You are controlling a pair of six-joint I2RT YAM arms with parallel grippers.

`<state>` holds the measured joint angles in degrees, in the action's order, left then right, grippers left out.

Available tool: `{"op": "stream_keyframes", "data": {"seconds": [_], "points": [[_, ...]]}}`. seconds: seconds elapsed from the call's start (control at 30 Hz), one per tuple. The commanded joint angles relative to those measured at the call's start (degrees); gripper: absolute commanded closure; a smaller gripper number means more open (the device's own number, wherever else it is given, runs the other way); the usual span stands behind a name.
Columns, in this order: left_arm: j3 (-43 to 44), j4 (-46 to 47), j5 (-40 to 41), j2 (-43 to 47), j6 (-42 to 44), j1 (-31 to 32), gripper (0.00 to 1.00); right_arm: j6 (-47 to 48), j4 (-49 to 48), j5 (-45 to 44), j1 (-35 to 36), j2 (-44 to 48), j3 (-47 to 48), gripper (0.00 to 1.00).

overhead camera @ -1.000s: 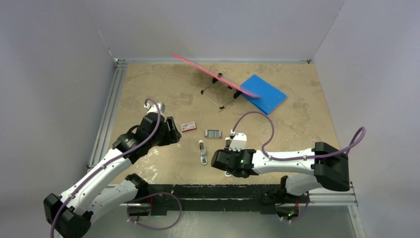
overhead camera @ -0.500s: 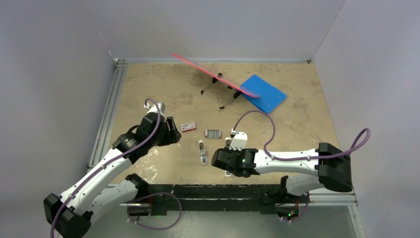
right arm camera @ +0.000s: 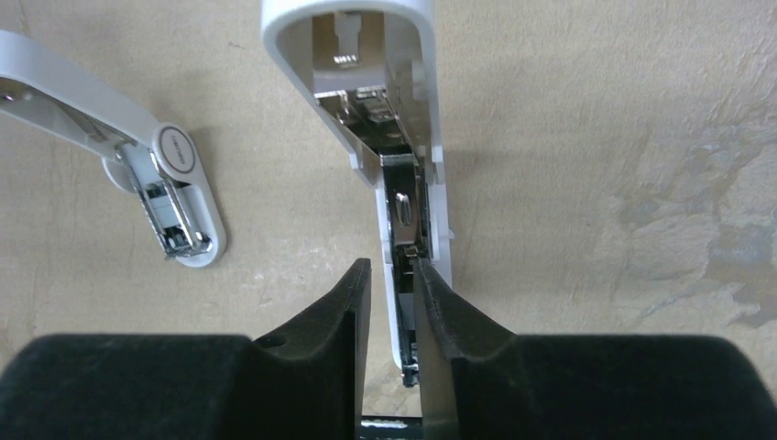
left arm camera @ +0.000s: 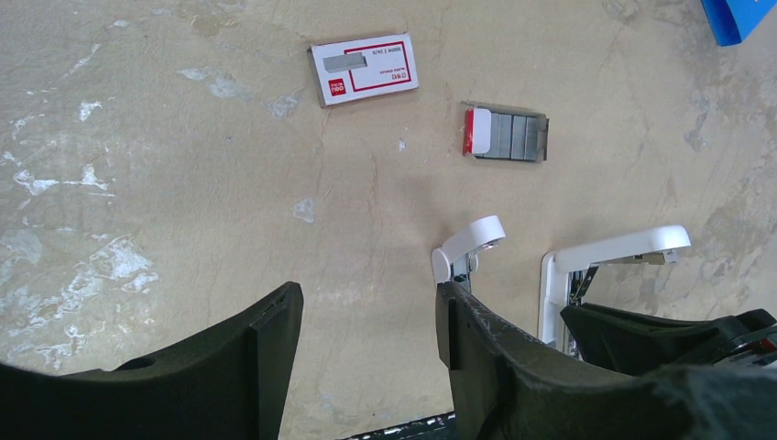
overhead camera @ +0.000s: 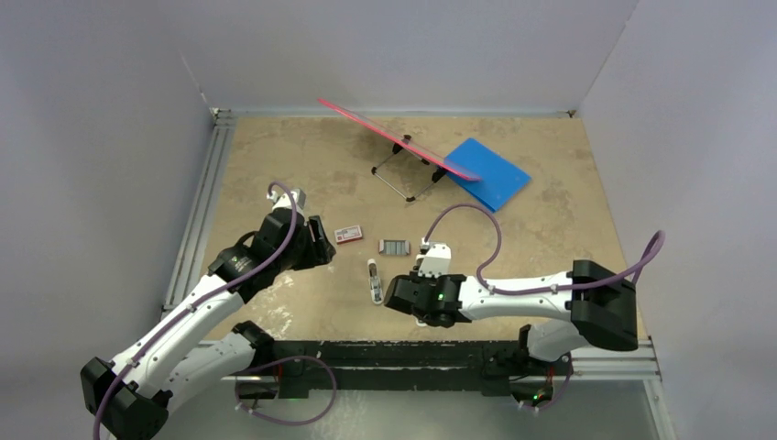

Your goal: Load the staples into the stapler

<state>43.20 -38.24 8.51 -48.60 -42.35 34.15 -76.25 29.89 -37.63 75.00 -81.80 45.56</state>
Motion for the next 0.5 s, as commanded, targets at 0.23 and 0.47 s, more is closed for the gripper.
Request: {"op": "stream_keyframes", "data": {"seconds": [0.23, 0.47], "points": [[-0.1, 1.7, -0.3, 0.5, 0.7, -0.1, 0.45, 0.5, -0.3, -3.5, 0.4, -1.0, 2.3, 0.76], [-0.1, 1.8, -0.3, 0.5, 0.7, -0.1, 0.45, 0.4, -1.0, -1.8, 0.4, -2.0, 1.3, 0.76]]}}
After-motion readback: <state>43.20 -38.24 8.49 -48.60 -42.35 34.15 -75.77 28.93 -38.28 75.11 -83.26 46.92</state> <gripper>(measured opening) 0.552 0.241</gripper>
